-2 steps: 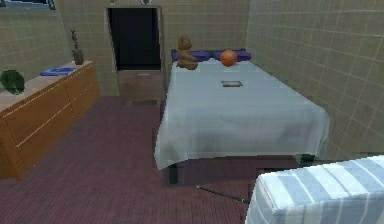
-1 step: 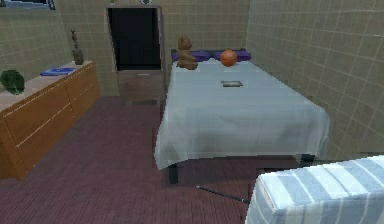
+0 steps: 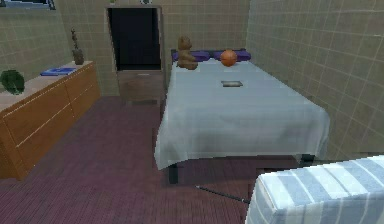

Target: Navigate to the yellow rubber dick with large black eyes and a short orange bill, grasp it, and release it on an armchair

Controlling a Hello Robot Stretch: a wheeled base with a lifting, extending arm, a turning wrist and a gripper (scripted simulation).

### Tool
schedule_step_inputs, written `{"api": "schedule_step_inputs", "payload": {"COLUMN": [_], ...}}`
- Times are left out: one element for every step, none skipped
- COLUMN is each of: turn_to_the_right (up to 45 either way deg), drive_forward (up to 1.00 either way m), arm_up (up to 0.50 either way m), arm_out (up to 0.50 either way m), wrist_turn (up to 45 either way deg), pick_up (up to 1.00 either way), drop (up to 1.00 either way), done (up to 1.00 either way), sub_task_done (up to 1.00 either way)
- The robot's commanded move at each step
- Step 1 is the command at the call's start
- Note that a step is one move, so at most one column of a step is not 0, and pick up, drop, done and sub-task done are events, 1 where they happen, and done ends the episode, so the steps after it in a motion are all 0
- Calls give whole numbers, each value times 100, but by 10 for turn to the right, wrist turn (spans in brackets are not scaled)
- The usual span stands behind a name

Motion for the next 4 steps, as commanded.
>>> {"api": "schedule_step_inputs", "payload": {"turn_to_the_right": [0, 0, 0, 0], "drive_forward": [0, 0, 0, 0], "arm_up": [-32, 0, 10, 0], "arm_out": [0, 0, 0, -8], "wrist_turn": [0, 0, 0, 0], "pick_up": [0, 0, 0, 0], "drop": [0, 100, 0, 0], "done": [0, 0, 0, 0], "sub_task_done": [0, 0, 0, 0]}}
